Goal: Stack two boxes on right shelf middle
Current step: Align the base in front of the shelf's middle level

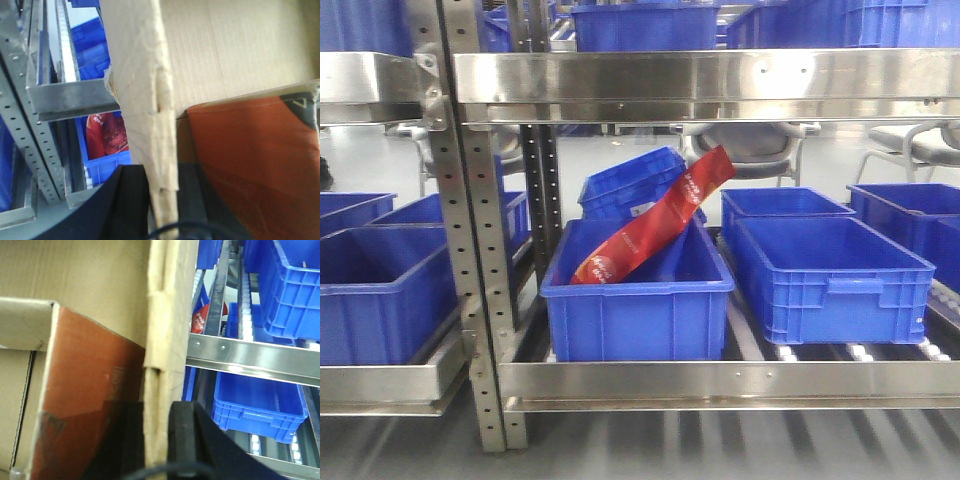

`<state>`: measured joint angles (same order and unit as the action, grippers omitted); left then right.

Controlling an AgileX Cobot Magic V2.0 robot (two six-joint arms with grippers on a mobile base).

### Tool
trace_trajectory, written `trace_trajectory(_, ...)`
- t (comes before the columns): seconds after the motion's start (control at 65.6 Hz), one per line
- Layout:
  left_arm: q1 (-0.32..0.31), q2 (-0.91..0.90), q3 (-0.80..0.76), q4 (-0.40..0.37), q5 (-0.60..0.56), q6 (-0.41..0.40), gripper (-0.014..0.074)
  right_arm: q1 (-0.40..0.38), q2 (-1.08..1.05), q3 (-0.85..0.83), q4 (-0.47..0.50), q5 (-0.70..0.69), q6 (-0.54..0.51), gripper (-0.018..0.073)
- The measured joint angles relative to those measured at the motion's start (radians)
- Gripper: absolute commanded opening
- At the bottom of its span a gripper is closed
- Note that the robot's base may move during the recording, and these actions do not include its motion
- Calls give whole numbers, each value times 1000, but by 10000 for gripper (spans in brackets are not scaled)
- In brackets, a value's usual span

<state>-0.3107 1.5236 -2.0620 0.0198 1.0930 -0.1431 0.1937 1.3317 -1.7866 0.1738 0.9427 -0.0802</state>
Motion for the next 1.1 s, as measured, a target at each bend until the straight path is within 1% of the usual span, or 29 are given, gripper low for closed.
trace_trajectory(1.097, 0, 0, 0, 0, 0, 0, -111, 0, 0, 0, 0, 0, 0, -153)
